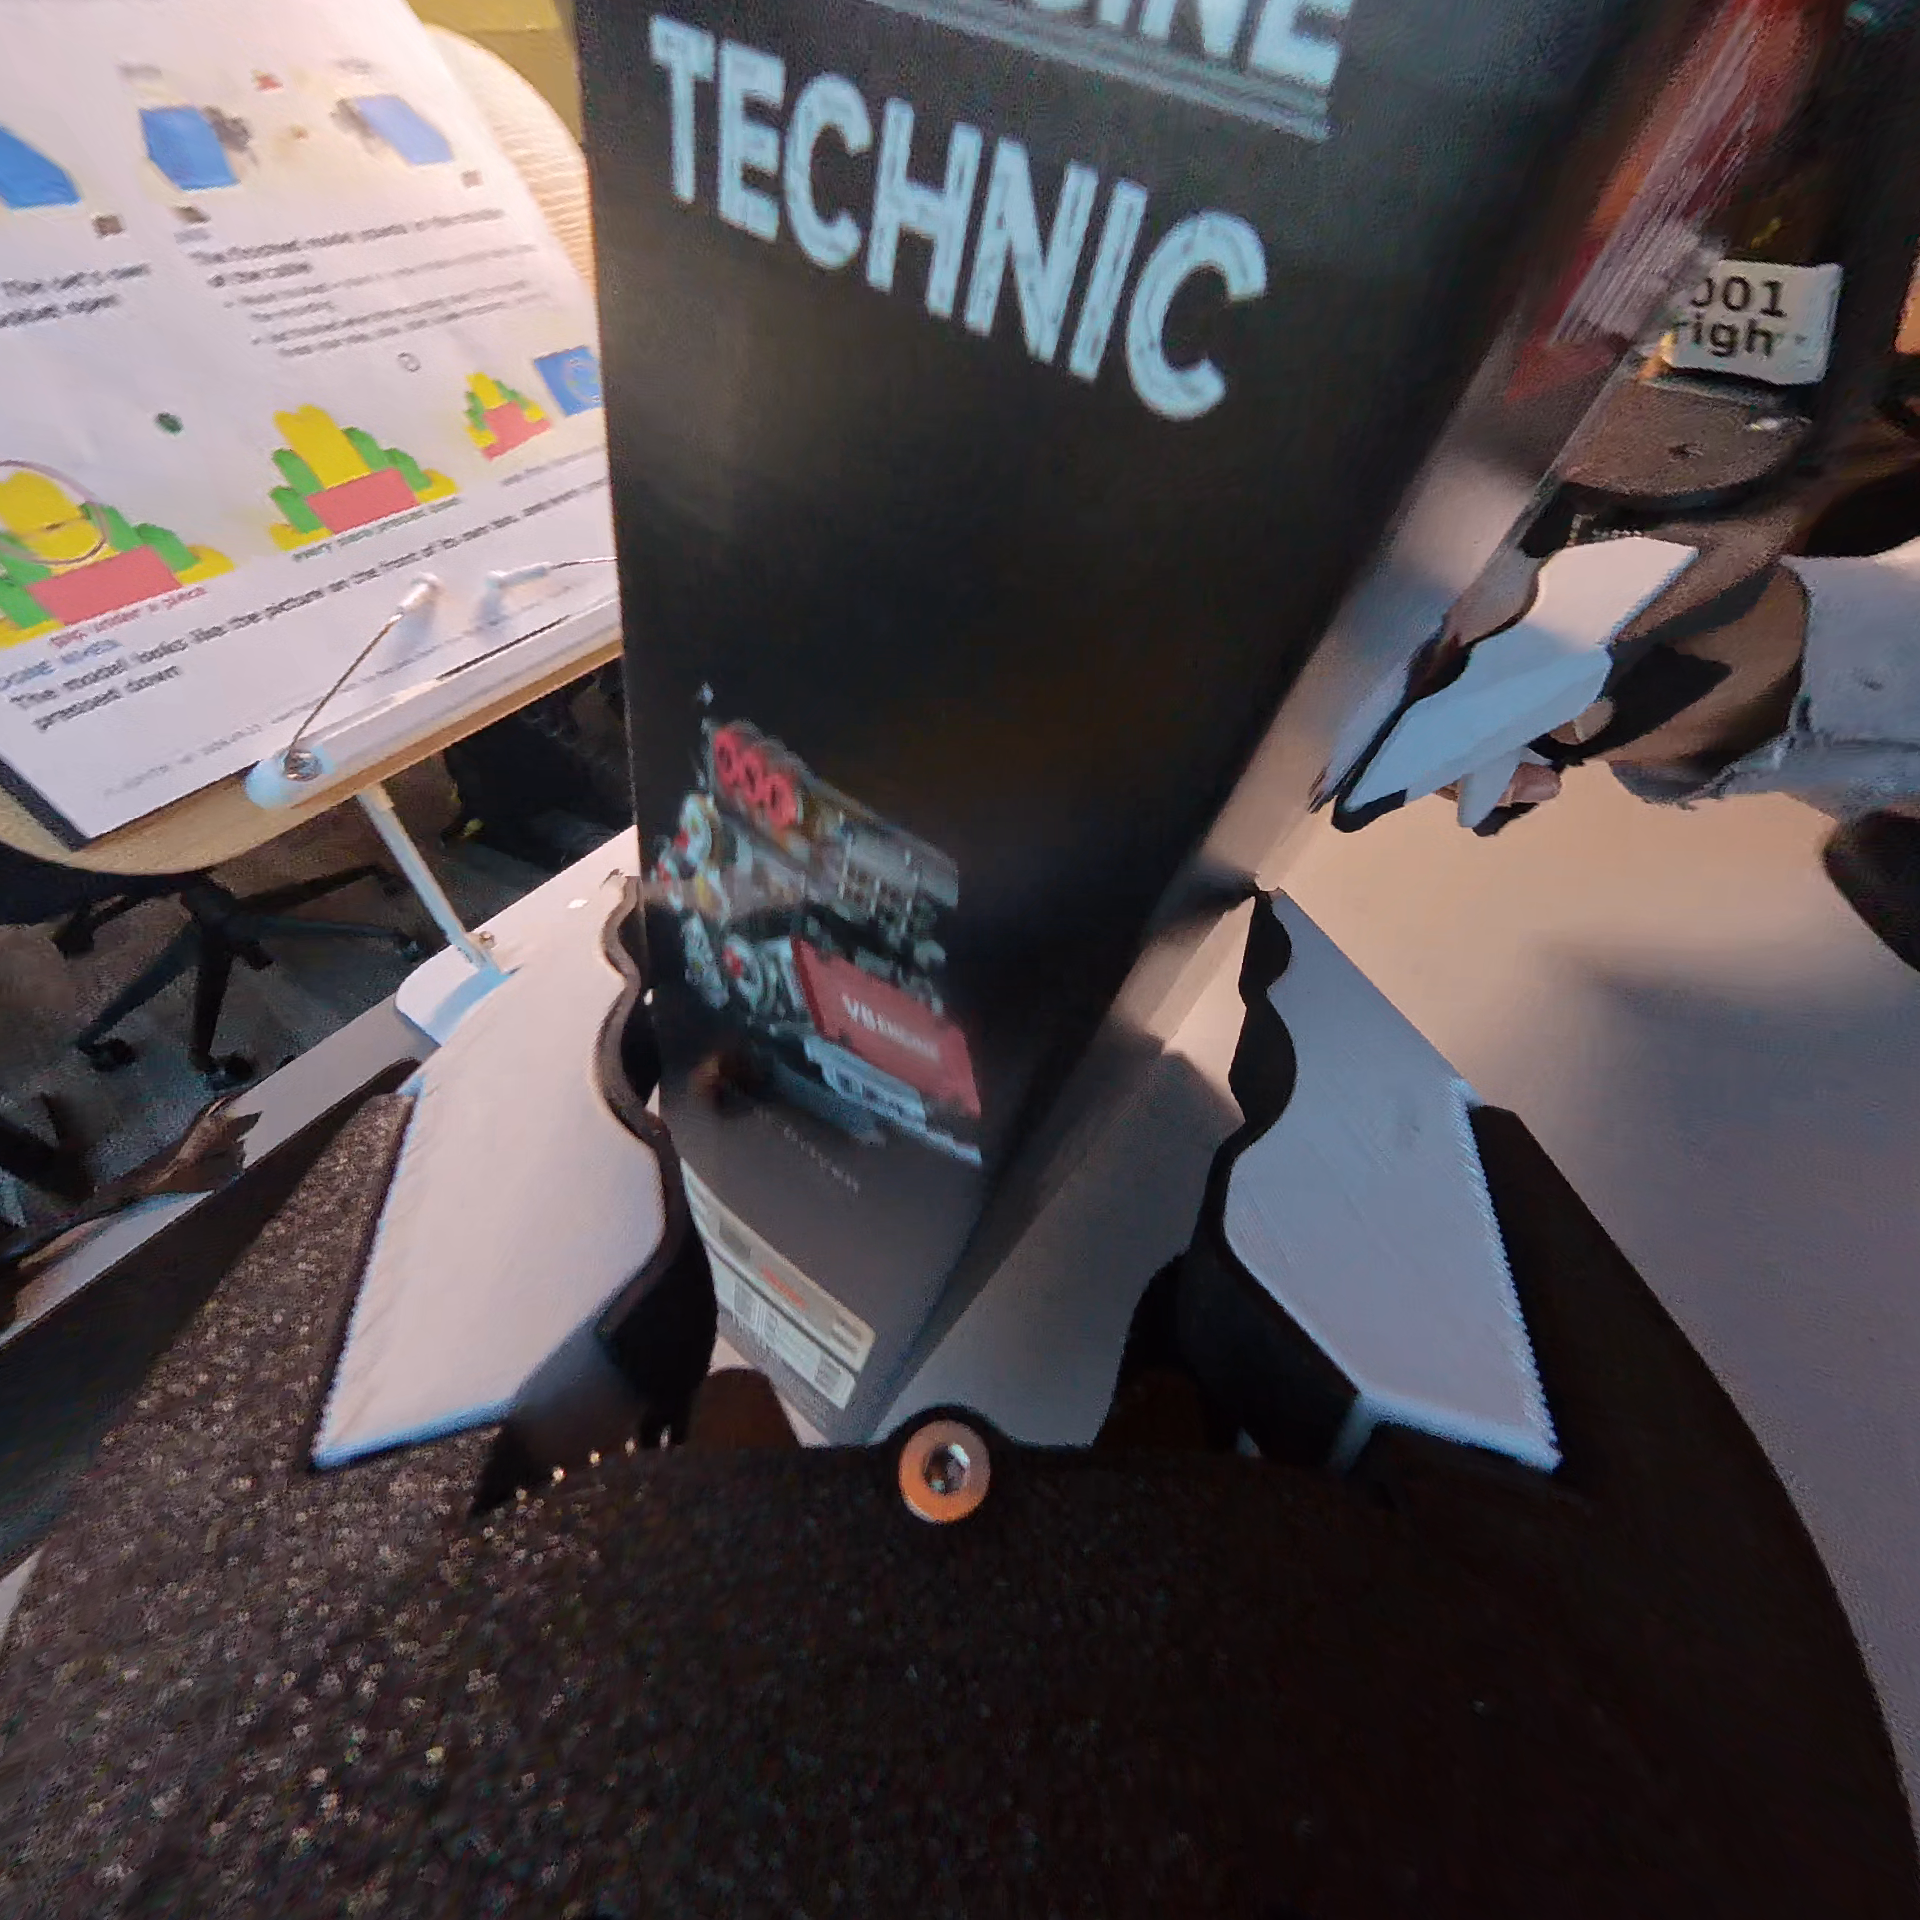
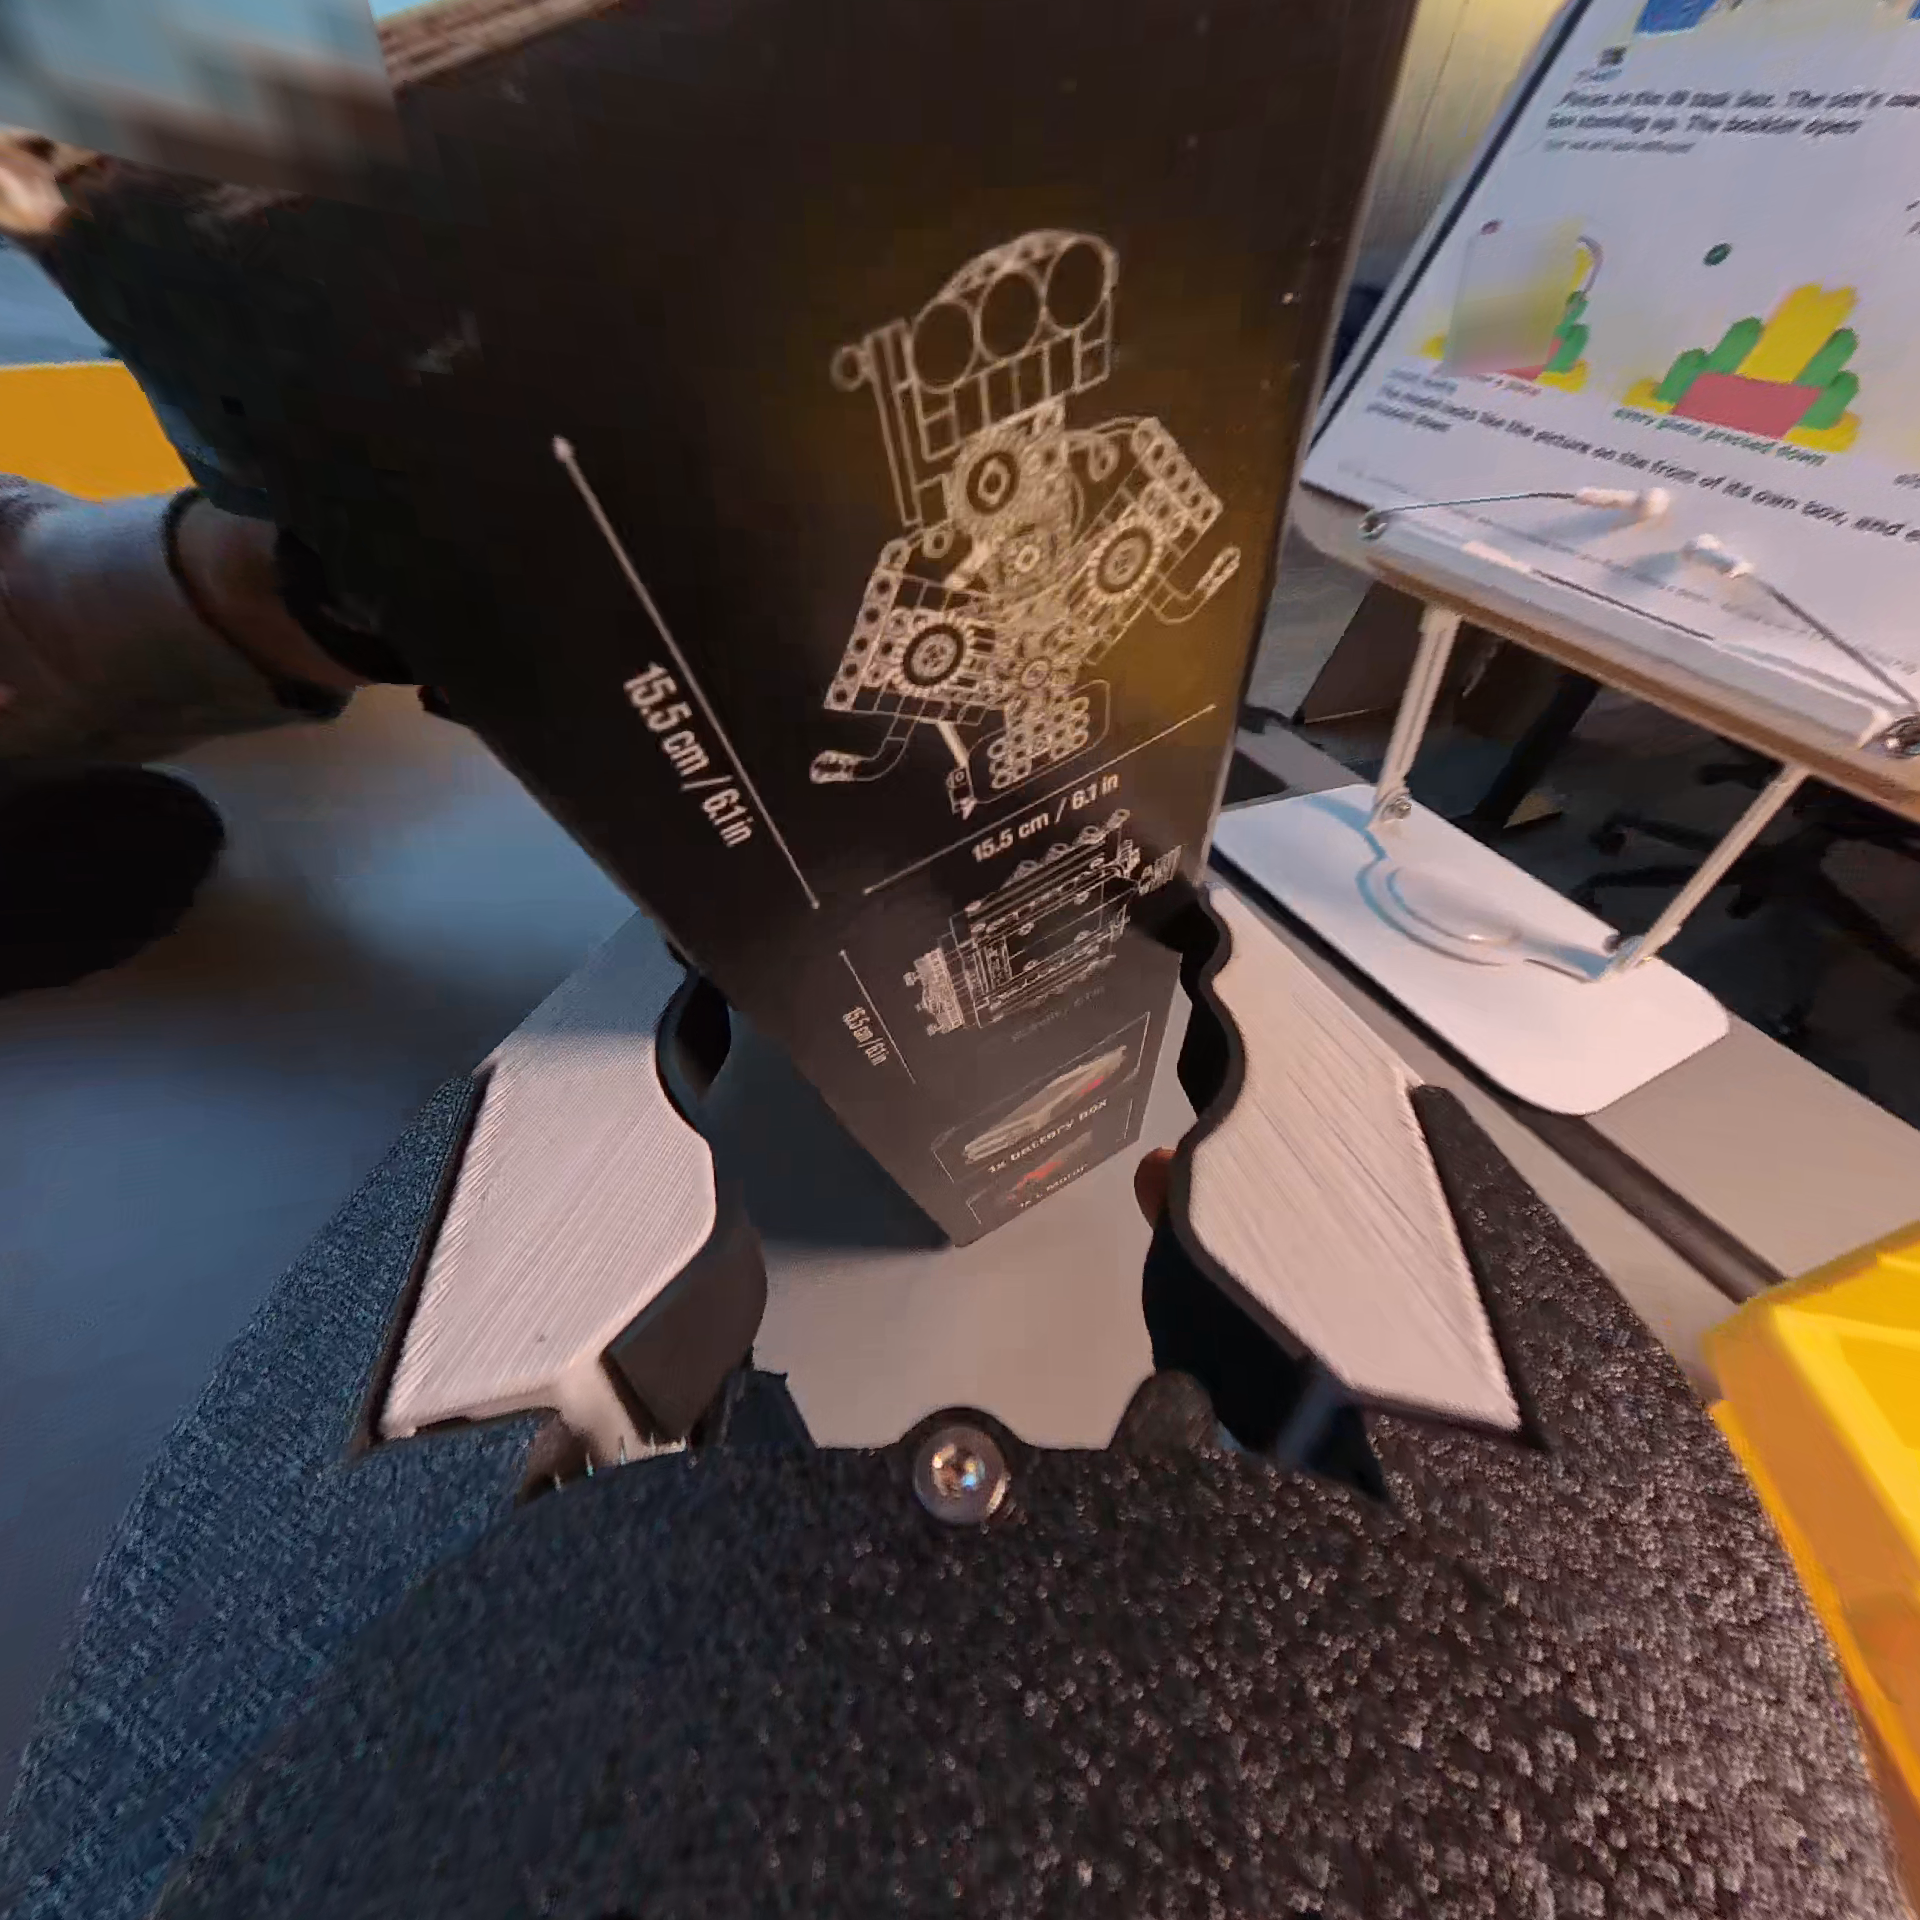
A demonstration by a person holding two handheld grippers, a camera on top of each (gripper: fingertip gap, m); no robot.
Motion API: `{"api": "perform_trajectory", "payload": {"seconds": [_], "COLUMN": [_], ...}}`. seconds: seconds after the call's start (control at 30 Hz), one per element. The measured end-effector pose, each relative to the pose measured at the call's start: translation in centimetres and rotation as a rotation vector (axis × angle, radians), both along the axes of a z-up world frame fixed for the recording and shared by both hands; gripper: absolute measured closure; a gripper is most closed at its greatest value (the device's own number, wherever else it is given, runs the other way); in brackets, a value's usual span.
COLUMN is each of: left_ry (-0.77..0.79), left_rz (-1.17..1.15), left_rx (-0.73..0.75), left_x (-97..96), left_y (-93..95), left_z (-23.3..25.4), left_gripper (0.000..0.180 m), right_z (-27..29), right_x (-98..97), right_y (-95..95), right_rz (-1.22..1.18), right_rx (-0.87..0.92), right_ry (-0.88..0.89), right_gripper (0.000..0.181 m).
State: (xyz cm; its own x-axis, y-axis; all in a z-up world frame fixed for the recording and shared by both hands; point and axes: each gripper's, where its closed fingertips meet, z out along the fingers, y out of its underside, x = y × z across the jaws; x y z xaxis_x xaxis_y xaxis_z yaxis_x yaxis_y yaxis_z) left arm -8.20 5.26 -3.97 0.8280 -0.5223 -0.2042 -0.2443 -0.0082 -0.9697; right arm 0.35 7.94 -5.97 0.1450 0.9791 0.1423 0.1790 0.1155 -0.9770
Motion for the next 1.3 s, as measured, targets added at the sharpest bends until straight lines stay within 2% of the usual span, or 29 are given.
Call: {"api": "perform_trajectory", "payload": {"seconds": [0.2,0.3,0.37,0.47,0.57,0.67,0.8,0.9,1.0,1.07,1.2,1.3], "left_ry": [0.103,0.165,0.126,-0.011,-0.124,-0.179,-0.196,-0.160,-0.081,-0.014,0.113,0.164], "left_rz": [-0.013,-0.029,-0.074,-0.175,-0.284,-0.338,-0.388,-0.364,-0.295,-0.241,-0.170,-0.152], "left_rx": [0.134,0.137,0.089,-0.033,-0.118,-0.169,-0.200,-0.141,-0.058,0.019,0.181,0.256], "left_x": [2.7,3.1,3.2,3.3,3.3,2.7,2.2,3.0,3.7,4.0,5.2,6.0], "left_y": [-4.9,-5.6,-6.0,-6.5,-7.2,-7.2,-6.6,-6.4,-6.8,-7.3,-8.7,-9.7], "left_z": [-0.9,-0.7,-0.4,-0.3,-0.2,-0.5,-0.7,0.0,1.0,1.8,2.9,2.9], "left_gripper": [0.065,0.066,0.066,0.069,0.075,0.079,0.080,0.080,0.080,0.082,0.082,0.082], "right_z": [-1.2,-1.3,-0.8,0.5,2.6,6.5,10.0,11.1,9.8,9.4,8.5,7.7], "right_x": [1.9,2.4,2.8,3.3,3.9,5.0,4.9,3.9,3.8,3.8,3.7,3.6], "right_y": [-4.6,-5.4,-6.4,-8.0,-9.0,-8.8,-8.5,-9.8,-9.6,-9.8,-10.3,-11.1], "right_rz": [0.027,0.026,0.069,0.152,0.206,0.222,0.220,0.266,0.233,0.241,0.263,0.270], "right_rx": [0.124,0.128,0.072,-0.027,-0.007,-0.027,0.058,0.096,0.272,0.318,0.391,0.500], "right_ry": [-0.052,-0.091,-0.084,-0.068,-0.027,0.028,-0.078,-0.217,-0.477,-0.580,-0.703,-0.714], "right_gripper": [0.091,0.090,0.092,0.096,0.100,0.092,0.084,0.086,0.091,0.095,0.098,0.100]}}
